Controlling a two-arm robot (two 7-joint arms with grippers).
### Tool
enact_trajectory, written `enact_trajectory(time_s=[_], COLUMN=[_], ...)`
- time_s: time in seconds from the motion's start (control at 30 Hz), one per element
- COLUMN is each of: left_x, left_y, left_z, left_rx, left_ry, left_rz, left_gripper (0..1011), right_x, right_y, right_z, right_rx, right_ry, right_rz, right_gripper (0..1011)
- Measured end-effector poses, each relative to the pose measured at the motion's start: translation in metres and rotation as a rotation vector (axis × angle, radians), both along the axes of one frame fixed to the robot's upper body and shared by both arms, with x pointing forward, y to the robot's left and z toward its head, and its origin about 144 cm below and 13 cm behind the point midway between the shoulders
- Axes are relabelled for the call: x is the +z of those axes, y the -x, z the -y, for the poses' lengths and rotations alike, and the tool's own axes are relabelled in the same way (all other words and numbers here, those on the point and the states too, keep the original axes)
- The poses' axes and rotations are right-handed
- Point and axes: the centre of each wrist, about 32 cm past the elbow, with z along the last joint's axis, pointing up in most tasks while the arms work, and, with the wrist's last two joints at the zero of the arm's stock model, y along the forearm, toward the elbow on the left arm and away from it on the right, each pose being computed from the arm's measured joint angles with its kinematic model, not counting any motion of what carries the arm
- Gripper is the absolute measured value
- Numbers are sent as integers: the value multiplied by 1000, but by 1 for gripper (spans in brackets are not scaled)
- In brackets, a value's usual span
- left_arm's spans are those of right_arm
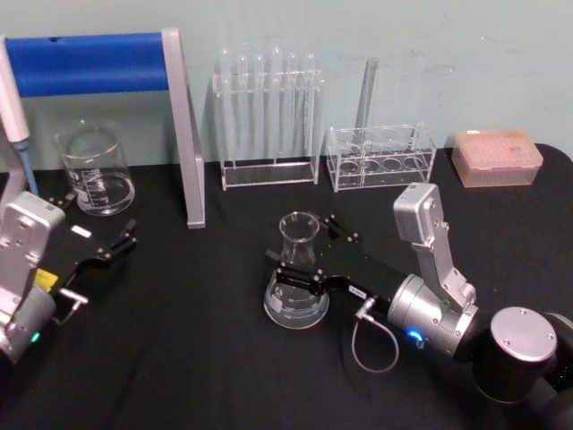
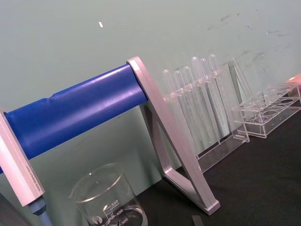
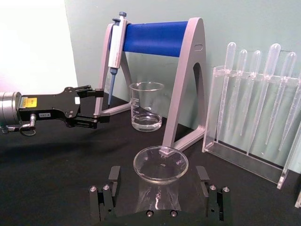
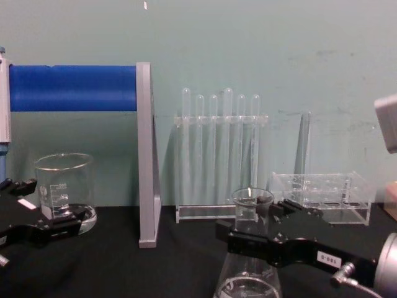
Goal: Grasp the erlenmeyer flask with one hand, shake it three times, then place it back.
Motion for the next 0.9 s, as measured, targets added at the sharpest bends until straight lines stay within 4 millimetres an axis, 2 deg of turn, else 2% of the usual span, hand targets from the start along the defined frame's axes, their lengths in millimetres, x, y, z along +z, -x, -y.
enact_trajectory(time_s=[0.17, 0.33, 0.57, 0.6, 0.73, 0.9], left_x=[0, 0, 0, 0, 0, 0], left_y=[0, 0, 0, 0, 0, 0], left_z=[0, 0, 0, 0, 0, 0], left_rx=[0, 0, 0, 0, 0, 0], left_ry=[0, 0, 0, 0, 0, 0], left_rz=[0, 0, 0, 0, 0, 0], left_gripper=[1001, 1001, 1000, 1001, 1001, 1001], right_x=[0, 0, 0, 0, 0, 0], right_y=[0, 0, 0, 0, 0, 0], right_z=[0, 0, 0, 0, 0, 0], right_rx=[0, 0, 0, -1, 0, -1], right_ry=[-1, -2, -3, -3, -3, -3], right_rz=[0, -1, -1, -1, -1, -1], right_gripper=[926, 794, 575, 514, 453, 453])
